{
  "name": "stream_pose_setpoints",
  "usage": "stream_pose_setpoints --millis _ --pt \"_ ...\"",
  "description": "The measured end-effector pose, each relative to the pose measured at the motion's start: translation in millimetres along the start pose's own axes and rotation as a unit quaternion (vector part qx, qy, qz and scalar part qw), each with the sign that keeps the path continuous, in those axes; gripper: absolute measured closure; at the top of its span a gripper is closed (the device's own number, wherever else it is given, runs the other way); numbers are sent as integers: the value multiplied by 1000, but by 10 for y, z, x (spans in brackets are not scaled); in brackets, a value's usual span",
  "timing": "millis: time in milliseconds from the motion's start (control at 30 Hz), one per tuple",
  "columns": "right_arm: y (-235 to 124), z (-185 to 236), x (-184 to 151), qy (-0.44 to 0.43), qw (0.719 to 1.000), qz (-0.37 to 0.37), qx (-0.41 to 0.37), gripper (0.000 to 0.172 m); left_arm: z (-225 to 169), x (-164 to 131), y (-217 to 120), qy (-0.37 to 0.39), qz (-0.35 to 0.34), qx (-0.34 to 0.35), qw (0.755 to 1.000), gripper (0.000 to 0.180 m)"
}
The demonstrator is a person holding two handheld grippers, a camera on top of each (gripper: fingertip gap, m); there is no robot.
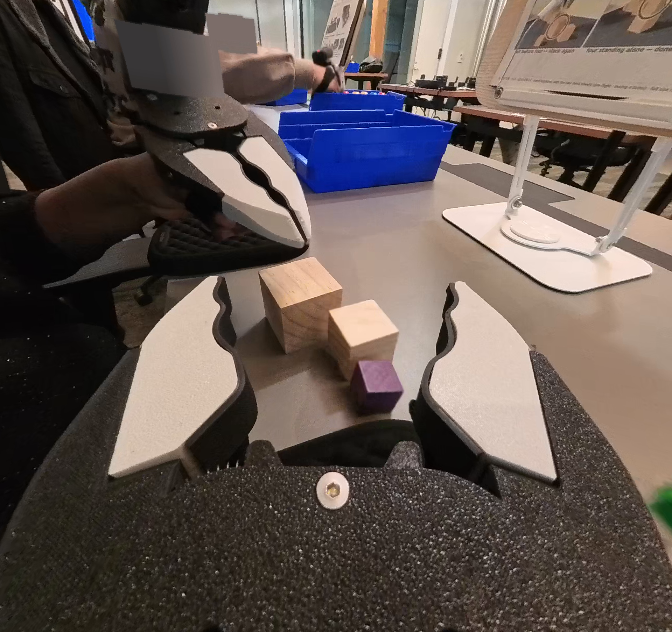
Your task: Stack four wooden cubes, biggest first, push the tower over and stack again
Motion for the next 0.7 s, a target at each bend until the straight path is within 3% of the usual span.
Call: stream_pose_setpoints --millis 133,267,367,533,700 --pt "-3 0 0 0 1000 -2 1 63 53 -20 -96 -3 -12 7 1000 180" --pt "-1 3 -2 -2 1000 0 1 63 145 -41 -302 -13 -69 4 998 178" --pt "4 1 -3 -1 1000 2 0 64 258 -60 -515 -24 -121 17 992 160" --pt "12 10 -5 -6 1000 7 -2 64 420 -59 -869 -24 -233 32 972 112" --pt "18 8 -6 -5 1000 9 -2 64 620 -108 -1000 -26 -255 4 966 63"
Point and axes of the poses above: each gripper's, where its closed fingertips meet, y out along the fingers, x out of its top, z = x × y across the jaws, the point moved 9 cm from there along -y, back along the fingers, and after that the axes turned 7 degrees about x, right-handed, at the moved point
